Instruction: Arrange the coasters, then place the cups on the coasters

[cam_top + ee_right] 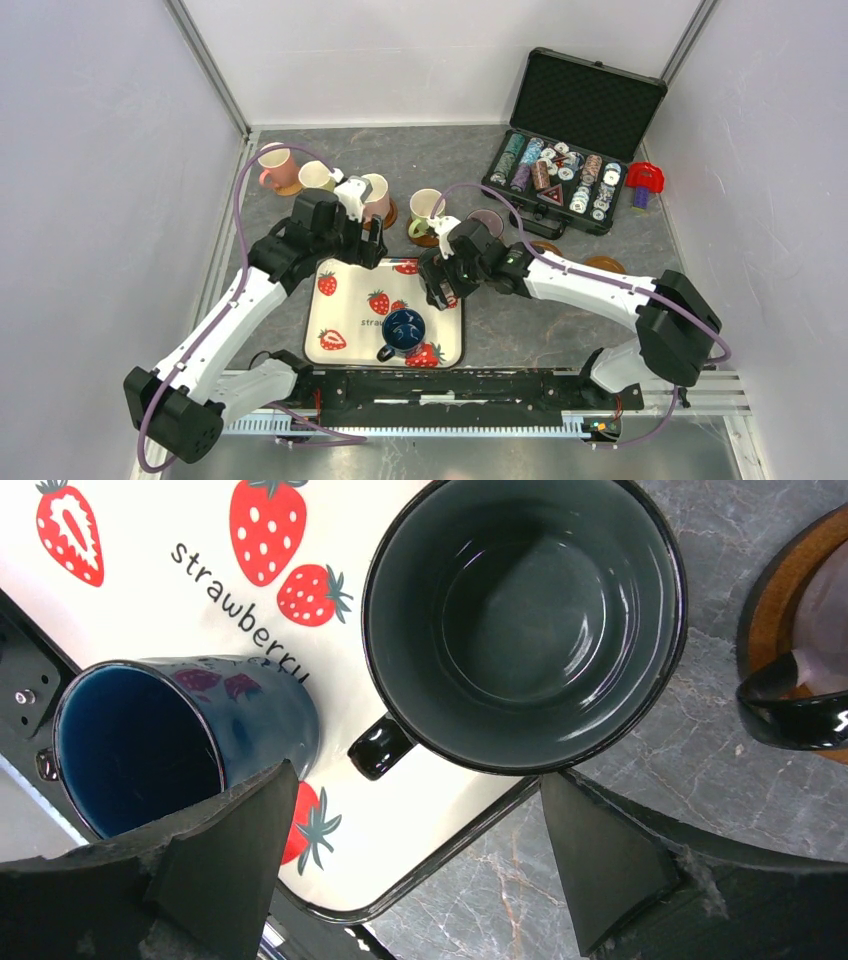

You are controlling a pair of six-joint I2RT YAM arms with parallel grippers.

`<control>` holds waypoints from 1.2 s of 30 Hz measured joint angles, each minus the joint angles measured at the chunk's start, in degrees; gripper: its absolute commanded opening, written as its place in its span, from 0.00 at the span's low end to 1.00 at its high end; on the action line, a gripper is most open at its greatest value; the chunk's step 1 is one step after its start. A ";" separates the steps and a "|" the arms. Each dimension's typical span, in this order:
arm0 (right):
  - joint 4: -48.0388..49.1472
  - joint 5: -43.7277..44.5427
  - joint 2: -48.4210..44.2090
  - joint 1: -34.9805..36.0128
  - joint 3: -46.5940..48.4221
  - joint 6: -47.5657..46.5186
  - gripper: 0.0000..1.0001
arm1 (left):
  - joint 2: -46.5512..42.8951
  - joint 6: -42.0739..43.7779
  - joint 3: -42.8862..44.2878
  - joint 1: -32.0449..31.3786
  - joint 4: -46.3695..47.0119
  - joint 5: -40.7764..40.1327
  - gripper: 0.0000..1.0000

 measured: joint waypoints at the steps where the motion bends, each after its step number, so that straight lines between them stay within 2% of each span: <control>1: -0.31 -0.04 0.48 0.00 0.42 0.44 0.98 | -0.13 -0.28 -0.15 0.00 0.00 -0.02 0.88; 5: -0.79 -0.02 2.67 0.00 1.44 2.16 0.98 | -0.90 -1.38 -0.44 0.00 0.02 -0.11 0.88; 8: -1.51 0.90 4.28 -0.09 2.23 3.63 0.93 | -1.75 -1.42 -0.66 0.00 0.02 -0.48 0.88; 14: -2.62 2.82 5.11 -0.55 2.95 6.29 0.70 | -3.52 -1.42 -1.73 0.02 -0.04 -1.55 0.89; 21: -2.78 2.27 4.44 -1.68 1.70 6.29 0.50 | -4.17 -1.42 -2.36 0.02 -0.33 -1.68 0.89; 36: 1.55 4.61 2.21 -1.99 -2.05 -1.29 0.49 | -4.09 -1.40 -2.71 0.02 -0.42 -1.66 0.89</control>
